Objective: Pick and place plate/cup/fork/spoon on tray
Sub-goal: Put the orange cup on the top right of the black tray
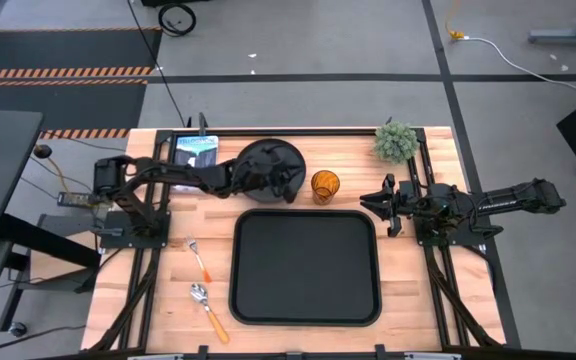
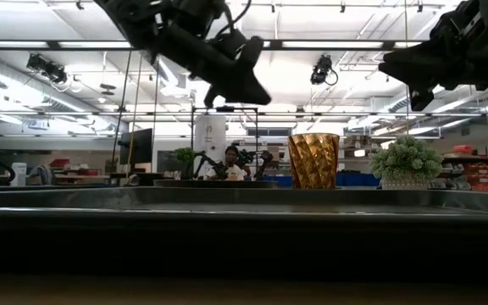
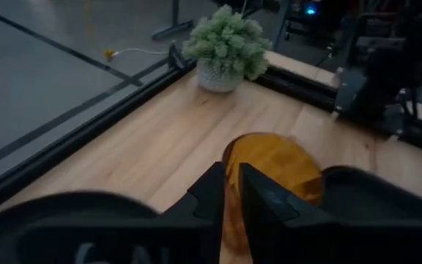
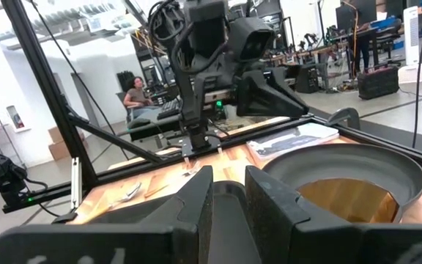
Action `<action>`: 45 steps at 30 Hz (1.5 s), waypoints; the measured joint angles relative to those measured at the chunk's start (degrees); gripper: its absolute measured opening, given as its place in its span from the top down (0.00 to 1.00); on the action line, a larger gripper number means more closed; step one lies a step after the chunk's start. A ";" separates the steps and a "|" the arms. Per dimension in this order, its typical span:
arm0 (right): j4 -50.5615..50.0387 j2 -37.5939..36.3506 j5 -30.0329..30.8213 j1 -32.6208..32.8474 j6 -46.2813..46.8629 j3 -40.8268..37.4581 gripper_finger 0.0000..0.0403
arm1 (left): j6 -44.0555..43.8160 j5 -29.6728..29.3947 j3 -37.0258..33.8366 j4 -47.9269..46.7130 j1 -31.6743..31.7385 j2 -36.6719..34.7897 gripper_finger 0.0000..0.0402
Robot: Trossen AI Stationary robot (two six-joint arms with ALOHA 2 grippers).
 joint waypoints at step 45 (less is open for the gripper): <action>0.74 0.07 -0.08 0.00 0.00 0.00 0.78 | -18.47 0.81 28.56 -36.39 -0.14 18.31 0.48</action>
